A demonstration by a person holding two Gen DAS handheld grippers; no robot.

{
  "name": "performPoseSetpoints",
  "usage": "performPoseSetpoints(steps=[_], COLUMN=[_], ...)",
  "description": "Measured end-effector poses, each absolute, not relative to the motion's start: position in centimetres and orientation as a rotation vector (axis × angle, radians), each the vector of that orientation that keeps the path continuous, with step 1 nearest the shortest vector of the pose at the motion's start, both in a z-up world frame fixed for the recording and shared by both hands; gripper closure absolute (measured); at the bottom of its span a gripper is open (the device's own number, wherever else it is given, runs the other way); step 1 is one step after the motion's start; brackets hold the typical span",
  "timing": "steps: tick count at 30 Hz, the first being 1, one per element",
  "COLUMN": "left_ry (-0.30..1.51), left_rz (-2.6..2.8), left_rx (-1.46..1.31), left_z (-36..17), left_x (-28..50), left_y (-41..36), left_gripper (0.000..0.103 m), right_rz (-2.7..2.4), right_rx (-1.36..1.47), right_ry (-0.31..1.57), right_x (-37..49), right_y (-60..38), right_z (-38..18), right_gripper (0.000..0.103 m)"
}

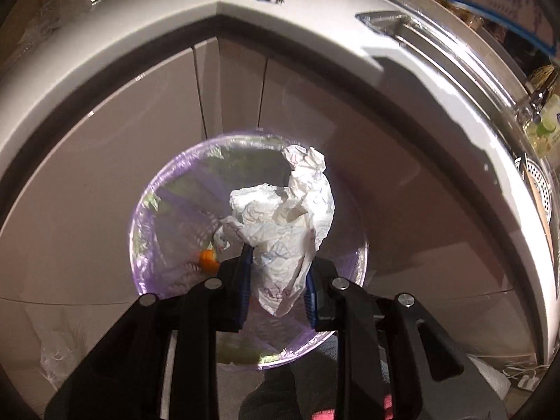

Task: Collect trash
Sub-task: 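Release the tissue into the bin with the left tool while the right tool carries the carton over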

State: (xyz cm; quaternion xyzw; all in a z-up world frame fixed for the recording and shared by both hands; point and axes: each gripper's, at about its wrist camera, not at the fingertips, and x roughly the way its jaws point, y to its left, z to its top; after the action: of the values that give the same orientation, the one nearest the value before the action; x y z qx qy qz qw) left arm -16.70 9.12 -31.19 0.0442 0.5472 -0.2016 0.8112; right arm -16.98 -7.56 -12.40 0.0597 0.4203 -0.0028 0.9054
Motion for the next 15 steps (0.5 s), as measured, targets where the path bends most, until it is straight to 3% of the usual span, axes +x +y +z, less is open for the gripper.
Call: performPoseSetpoints(steps=[8,10,12,15], left_ry=[1.235,1.244,1.235,1.205], left_rz=[-0.441,-0.435,-0.41,-0.397], left_rx=[0.128,0.135,0.135,0.124], left_z=[-35.0,-35.2,-35.0,-34.2], left_x=[-16.5,-16.5,-16.4,-16.3], left_y=[8.5,8.5,8.5,8.7], left_gripper=[0.076,0.064,0.038,0.03], right_rz=[-0.028,-0.025,-0.021,-0.009], right_rx=[0.139,0.138,0.138,0.132], right_ry=[0.854,0.86,0.864,0.87], right_x=[-18.7,-18.8,-18.6,-18.4], right_y=[-8.2,-8.1,-8.0,-7.7], right_z=[-11.4,-11.5,-11.5,-11.6], right_gripper=[0.03,0.03,0.03,0.03])
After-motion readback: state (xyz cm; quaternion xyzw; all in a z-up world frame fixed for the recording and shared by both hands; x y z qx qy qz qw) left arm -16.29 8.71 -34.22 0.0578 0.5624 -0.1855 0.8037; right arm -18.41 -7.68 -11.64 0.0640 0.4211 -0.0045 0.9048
